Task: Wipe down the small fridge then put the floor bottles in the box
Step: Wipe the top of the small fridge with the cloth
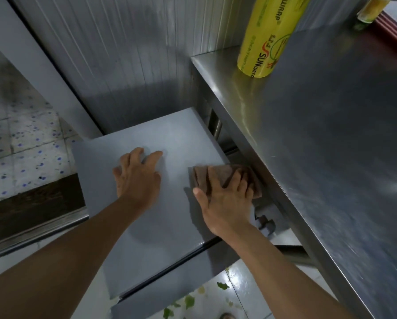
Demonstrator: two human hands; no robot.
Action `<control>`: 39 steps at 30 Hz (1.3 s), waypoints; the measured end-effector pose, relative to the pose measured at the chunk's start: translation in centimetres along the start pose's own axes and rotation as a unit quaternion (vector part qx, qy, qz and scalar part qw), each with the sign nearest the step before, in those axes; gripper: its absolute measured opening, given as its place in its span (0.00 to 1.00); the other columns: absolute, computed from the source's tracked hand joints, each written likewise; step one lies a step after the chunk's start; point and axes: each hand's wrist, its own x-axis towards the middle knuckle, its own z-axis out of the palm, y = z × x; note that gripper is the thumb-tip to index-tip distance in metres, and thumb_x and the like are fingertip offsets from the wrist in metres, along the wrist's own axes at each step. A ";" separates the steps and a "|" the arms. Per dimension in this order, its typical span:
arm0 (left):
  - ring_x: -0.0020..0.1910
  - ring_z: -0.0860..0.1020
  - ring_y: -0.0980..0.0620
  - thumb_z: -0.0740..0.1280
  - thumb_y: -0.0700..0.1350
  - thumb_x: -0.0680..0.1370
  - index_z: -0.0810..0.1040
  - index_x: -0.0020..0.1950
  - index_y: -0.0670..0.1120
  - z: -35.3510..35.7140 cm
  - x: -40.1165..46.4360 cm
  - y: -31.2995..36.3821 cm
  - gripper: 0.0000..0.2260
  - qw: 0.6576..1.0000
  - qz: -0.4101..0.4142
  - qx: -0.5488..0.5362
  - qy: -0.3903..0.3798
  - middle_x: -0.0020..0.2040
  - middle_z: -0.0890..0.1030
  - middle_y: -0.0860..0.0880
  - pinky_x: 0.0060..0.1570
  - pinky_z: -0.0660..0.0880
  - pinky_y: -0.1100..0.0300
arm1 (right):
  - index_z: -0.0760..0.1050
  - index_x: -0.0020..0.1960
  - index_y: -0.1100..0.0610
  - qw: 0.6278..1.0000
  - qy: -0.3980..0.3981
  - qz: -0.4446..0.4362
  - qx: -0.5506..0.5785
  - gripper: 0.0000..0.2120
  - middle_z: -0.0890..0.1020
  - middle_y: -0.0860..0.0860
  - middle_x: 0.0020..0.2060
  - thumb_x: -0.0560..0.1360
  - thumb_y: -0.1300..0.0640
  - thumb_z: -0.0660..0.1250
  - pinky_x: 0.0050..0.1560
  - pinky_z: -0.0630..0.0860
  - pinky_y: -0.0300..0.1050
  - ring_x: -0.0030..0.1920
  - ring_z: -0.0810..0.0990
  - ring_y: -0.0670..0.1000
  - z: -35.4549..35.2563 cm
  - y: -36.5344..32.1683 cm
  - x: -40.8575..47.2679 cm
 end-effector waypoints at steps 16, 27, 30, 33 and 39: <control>0.62 0.62 0.40 0.61 0.59 0.75 0.65 0.69 0.59 0.5 2.5 -3.0 0.22 0.998 0.032 0.060 0.014 0.68 0.63 0.44 0.62 0.62 0.44 | 0.37 0.74 0.37 0.997 0.052 -0.046 0.019 0.27 0.40 0.61 0.75 0.79 0.40 0.46 0.70 0.47 0.68 0.74 0.42 0.66 1.7 -1.6 8.7; 0.62 0.63 0.42 0.59 0.56 0.76 0.66 0.68 0.56 -0.5 3.4 -3.7 0.20 0.998 0.025 0.045 0.021 0.65 0.65 0.46 0.62 0.60 0.46 | 0.41 0.76 0.41 0.992 0.069 -0.104 0.019 0.26 0.39 0.57 0.76 0.81 0.44 0.44 0.73 0.45 0.60 0.76 0.39 0.60 1.0 -2.4 8.8; 0.66 0.60 0.40 0.61 0.56 0.76 0.64 0.70 0.55 -0.6 3.8 -4.5 0.23 0.999 -0.020 0.032 0.023 0.69 0.62 0.44 0.65 0.58 0.44 | 0.43 0.76 0.41 0.993 0.087 -0.081 0.000 0.26 0.44 0.58 0.77 0.79 0.41 0.41 0.72 0.53 0.62 0.76 0.46 0.62 2.3 -0.2 4.4; 0.66 0.60 0.39 0.60 0.59 0.76 0.64 0.71 0.57 -0.2 3.9 -5.1 0.24 0.998 -0.016 0.051 0.020 0.69 0.62 0.44 0.65 0.58 0.44 | 0.40 0.75 0.39 0.995 0.068 -0.069 0.002 0.26 0.44 0.58 0.76 0.79 0.40 0.43 0.71 0.52 0.64 0.76 0.45 0.63 2.1 -0.3 6.4; 0.63 0.62 0.41 0.58 0.62 0.75 0.63 0.70 0.58 0.3 4.0 -5.8 0.25 0.998 0.001 0.054 0.037 0.67 0.63 0.45 0.63 0.58 0.44 | 0.44 0.76 0.38 0.991 0.045 -0.123 0.033 0.25 0.42 0.56 0.77 0.80 0.42 0.46 0.73 0.44 0.62 0.75 0.42 0.63 -0.2 -4.2 17.9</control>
